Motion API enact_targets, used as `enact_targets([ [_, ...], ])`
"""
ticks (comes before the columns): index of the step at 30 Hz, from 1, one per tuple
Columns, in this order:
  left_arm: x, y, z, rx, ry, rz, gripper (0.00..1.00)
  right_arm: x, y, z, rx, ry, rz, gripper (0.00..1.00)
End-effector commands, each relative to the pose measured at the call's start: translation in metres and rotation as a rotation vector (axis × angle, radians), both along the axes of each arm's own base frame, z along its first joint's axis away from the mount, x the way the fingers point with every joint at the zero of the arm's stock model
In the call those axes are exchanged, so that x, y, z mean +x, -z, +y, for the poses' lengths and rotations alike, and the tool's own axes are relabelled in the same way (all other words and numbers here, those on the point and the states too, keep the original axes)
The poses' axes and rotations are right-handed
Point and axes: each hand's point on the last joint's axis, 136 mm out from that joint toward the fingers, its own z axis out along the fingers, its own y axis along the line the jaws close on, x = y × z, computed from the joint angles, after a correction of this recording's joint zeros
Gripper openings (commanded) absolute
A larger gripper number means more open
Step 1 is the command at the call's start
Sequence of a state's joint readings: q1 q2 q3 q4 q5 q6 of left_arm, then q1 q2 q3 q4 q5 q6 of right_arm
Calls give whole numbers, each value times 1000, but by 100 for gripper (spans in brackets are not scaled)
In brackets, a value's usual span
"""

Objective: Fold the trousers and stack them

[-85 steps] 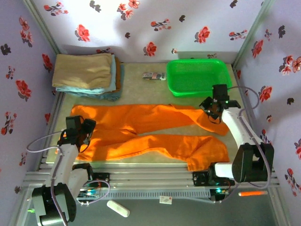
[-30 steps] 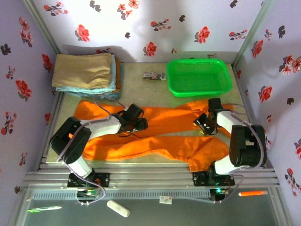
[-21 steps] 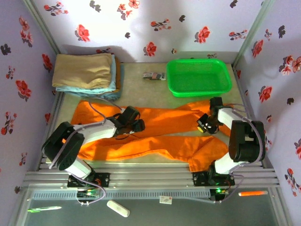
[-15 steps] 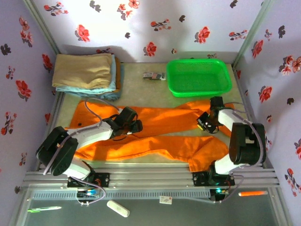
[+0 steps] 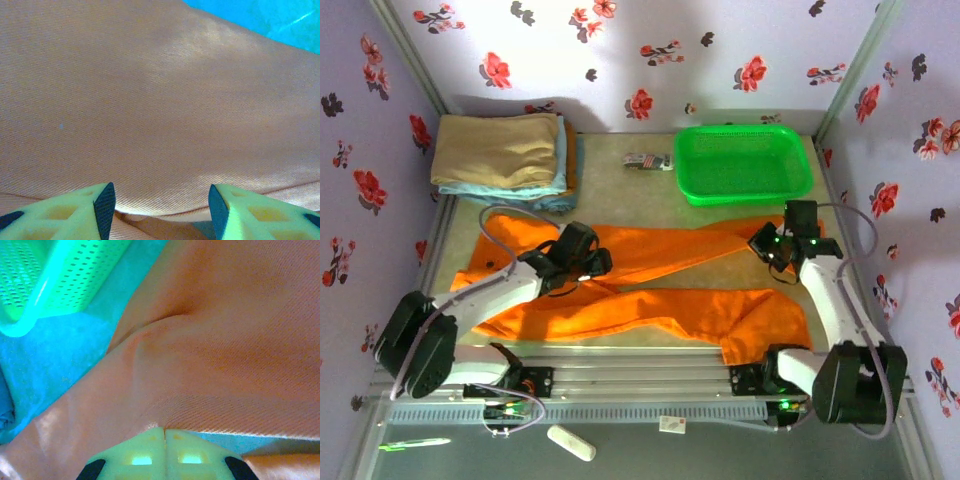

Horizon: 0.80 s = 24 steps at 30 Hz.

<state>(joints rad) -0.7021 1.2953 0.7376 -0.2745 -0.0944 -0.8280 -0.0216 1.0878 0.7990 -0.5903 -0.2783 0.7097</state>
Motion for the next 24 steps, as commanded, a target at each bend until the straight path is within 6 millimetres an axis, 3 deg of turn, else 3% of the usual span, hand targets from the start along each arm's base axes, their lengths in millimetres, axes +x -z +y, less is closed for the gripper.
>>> enact_targets([
  [1,3,-20,13,10,-13,-43,56,-26,-4,6,4,-52,34,0],
  [7,2,-35,29,10,-28,-72,58,-67,19,14,40,-91,126,2],
  [17,27,-73,48,14,-67,-140,59,-94,-6,22,56,-143,82,0],
  [22,39,-75,38,-13,-45,-134,57,-116,9,28,89,-161,131,0],
  [23,41,-76,37,-23,-43,-133,57,-121,17,32,110,-172,153,2],
  [24,43,-75,34,-33,-37,-130,57,-126,25,36,127,-186,178,18],
])
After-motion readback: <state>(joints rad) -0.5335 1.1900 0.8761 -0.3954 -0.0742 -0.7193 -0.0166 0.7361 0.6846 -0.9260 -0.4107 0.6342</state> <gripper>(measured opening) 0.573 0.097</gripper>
